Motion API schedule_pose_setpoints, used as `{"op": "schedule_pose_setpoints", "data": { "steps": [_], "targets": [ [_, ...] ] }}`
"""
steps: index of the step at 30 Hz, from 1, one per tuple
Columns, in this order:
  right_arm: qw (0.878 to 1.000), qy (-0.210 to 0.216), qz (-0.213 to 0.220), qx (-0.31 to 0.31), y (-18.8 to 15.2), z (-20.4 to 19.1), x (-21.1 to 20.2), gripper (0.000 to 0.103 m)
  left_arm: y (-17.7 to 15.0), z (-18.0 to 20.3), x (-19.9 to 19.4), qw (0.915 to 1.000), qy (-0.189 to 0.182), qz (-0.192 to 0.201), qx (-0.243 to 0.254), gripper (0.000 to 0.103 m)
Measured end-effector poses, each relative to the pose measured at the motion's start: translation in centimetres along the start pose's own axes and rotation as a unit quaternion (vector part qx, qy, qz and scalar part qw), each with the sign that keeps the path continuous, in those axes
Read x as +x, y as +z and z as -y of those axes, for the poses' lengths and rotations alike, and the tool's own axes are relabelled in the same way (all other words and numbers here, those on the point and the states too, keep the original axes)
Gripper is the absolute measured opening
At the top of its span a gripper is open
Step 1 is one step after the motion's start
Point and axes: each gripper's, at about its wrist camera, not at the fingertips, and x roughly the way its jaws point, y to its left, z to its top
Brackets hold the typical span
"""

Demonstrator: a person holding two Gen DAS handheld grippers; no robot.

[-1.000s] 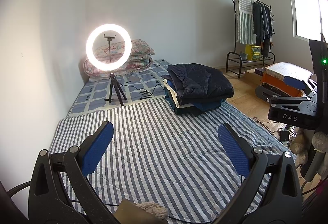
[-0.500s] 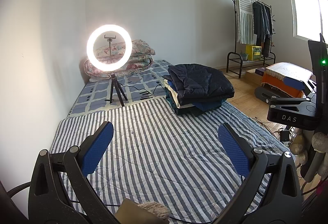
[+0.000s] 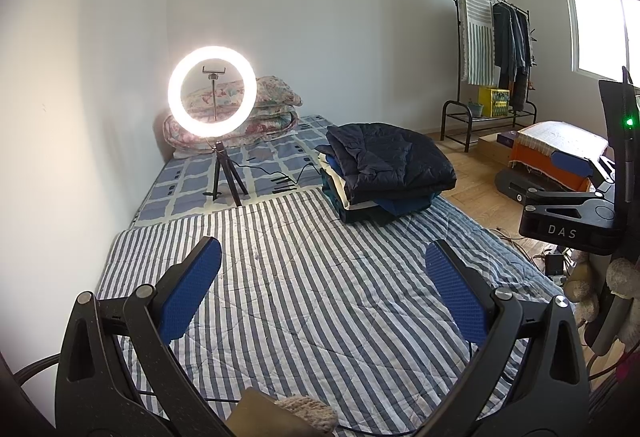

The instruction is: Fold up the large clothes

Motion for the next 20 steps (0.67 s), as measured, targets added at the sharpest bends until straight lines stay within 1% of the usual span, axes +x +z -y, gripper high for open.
{"op": "schedule_pose_setpoints", "data": {
  "steps": [12,20],
  "targets": [
    [1.0,0.0,-0.001,-0.001,-0.12,-0.15,-0.05,0.103,-0.04,-0.06,0.05,1.0,0.0,0.0,-0.002,0.103],
    [1.0,0.001,-0.002,0.0,-0.33,-0.15,-0.05,0.103,-0.61,-0.06,-0.19,1.0,0.007,0.006,-0.003,0.103]
  ]
}}
